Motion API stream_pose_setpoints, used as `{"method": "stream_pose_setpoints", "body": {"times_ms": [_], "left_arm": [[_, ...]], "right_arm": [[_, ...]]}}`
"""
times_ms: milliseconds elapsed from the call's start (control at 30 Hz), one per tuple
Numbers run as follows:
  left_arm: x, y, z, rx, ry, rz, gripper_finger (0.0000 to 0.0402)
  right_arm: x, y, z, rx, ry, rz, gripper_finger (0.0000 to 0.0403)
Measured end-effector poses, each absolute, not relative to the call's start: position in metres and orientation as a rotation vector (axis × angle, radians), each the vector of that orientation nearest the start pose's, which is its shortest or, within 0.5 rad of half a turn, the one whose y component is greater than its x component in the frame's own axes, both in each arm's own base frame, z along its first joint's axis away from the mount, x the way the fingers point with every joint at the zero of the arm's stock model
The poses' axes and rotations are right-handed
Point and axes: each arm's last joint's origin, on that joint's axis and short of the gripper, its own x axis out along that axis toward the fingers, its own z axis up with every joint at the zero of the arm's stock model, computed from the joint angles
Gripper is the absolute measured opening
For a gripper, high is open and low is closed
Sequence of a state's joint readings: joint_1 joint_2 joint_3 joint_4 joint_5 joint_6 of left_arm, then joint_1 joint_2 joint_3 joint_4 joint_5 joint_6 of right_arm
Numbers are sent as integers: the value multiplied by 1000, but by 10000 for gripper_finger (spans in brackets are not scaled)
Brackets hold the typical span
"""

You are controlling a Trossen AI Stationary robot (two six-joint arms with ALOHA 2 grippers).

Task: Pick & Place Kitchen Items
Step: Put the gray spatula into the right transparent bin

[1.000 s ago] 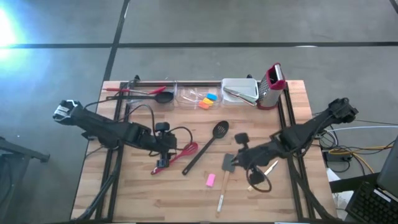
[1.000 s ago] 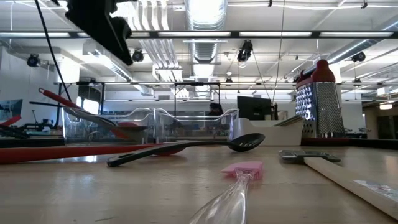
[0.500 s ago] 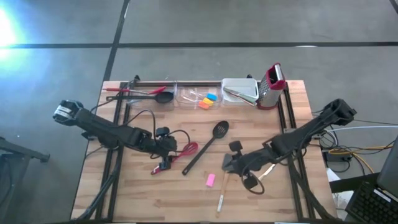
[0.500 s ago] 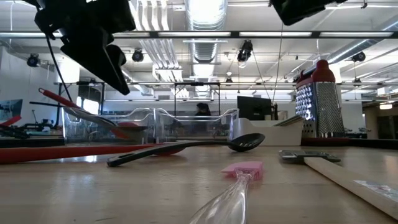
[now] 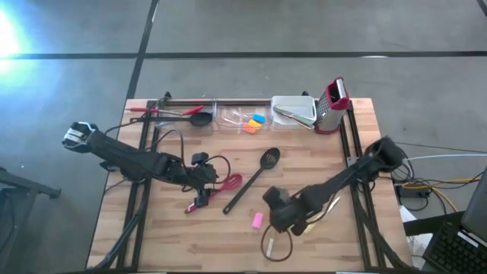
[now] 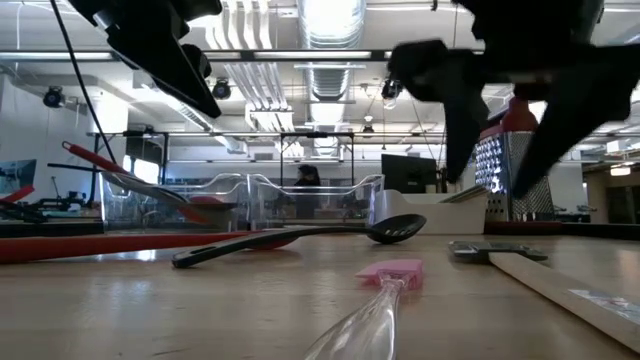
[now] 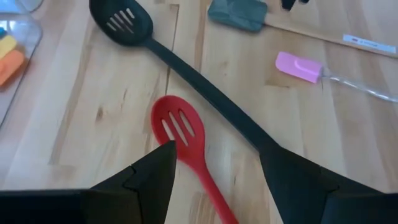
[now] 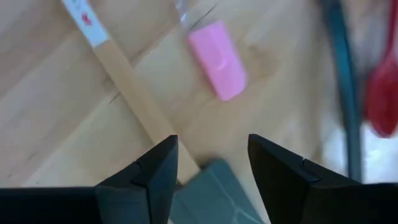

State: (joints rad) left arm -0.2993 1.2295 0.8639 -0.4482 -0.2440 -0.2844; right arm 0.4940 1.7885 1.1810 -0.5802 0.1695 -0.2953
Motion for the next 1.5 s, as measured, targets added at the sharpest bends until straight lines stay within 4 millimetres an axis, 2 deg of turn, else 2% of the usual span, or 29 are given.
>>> {"method": "stream_pose_setpoints", "body": {"times_ms": [233, 433, 733, 1100, 1400, 1500], "left_arm": [[236, -65, 252, -41, 796, 59, 236], [235, -65, 251, -16, 808, 51, 236], [233, -65, 250, 12, 824, 44, 236], [232, -64, 249, 13, 844, 49, 236], [232, -64, 249, 12, 845, 49, 236], [232, -64, 249, 12, 845, 49, 236]], "right_arm": [[329, 182, 169, -630, 1239, 628, 169], [340, 200, 162, -739, 1360, 718, 153], [361, 216, 153, -780, 1368, 753, 134], [352, 220, 139, -795, 1410, 797, 111], [353, 220, 140, -799, 1393, 791, 46], [354, 221, 142, -780, 1395, 772, 40]]}}
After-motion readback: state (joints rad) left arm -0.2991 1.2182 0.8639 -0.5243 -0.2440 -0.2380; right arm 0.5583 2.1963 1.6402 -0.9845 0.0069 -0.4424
